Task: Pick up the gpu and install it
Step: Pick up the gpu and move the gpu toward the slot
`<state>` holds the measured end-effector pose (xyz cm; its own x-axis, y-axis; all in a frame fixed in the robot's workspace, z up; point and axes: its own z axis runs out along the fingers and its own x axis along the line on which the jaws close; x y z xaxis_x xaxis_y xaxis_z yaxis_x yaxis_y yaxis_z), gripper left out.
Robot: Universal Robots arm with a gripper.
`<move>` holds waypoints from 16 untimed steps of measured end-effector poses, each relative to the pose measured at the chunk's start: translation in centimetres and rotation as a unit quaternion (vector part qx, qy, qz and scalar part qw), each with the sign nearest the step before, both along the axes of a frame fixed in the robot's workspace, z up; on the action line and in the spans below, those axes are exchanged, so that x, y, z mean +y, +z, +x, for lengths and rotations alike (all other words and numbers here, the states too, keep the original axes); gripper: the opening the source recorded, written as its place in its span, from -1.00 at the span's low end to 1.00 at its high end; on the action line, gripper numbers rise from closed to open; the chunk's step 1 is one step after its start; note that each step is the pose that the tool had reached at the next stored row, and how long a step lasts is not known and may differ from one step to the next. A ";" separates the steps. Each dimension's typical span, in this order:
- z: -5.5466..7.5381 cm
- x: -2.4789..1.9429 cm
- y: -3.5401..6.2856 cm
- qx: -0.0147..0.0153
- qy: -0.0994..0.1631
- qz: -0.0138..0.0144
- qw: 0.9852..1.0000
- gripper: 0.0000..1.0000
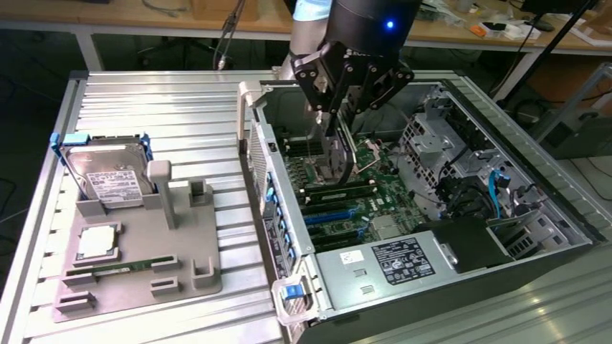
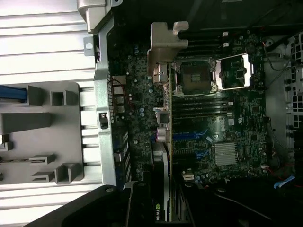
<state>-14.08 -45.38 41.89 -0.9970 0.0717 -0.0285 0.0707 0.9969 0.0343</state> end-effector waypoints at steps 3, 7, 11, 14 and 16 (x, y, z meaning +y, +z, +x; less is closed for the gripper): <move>0.3 0.00 0.00 0.000 0.000 0.000 1.000 -0.47; 0.9 0.00 0.00 0.000 0.000 0.000 1.000 -0.47; 1.4 0.00 0.00 0.000 0.000 0.000 1.000 -0.47; 1.7 0.00 0.00 0.000 0.000 0.000 1.000 -0.47; 1.9 0.00 0.00 0.000 0.000 0.000 1.000 -0.47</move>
